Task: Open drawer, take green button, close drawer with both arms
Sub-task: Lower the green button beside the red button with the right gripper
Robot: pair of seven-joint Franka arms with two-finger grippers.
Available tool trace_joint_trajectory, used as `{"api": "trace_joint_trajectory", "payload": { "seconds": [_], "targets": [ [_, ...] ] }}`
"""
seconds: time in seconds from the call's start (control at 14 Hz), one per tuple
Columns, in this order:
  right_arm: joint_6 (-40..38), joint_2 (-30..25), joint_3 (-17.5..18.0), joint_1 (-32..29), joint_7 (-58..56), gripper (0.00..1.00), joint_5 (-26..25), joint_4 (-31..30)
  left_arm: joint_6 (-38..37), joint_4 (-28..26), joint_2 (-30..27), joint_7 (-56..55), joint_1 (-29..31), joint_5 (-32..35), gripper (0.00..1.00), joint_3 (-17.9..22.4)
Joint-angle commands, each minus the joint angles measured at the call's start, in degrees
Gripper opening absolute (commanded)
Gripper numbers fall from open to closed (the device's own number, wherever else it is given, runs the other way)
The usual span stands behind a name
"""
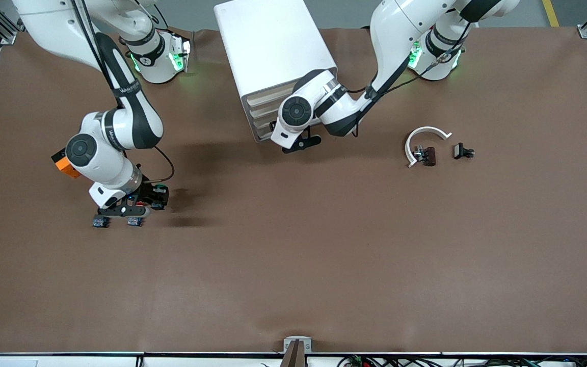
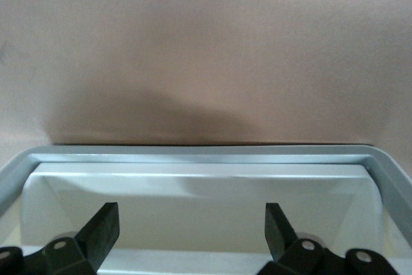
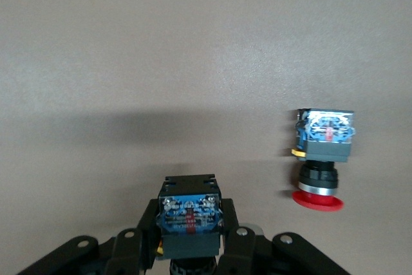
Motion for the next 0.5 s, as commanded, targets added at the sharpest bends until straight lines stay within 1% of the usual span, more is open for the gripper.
{"api": "trace_joint_trajectory", "payload": {
  "seconds": [0.0,0.14,0.21,0.43],
  "targets": [
    [0.1,1.8,1.1,-0.4,1.1,0.00,2.9,2.0,-0.4,0.3,-0.3,-1.6,-0.8,-1.8,1.00,-0.5],
    [0.5,3.2,1.2,0.5,2.5,0.00,3.2,2.8,-0.4,1.2,-0.8,-1.6,0.2,-1.4,1.00,-0.1],
    [1.1,3.8,1.2,1.5,3.9,0.00,3.2,3.0,-0.5,2.0,-1.0,-1.5,1.0,-1.1,1.00,1.0],
    [2.0,5.8,1.1,3.1,5.6,0.00,3.1,4.2,-0.9,4.0,-4.1,-0.9,5.8,-0.4,1.00,3.6]
  ]
}}
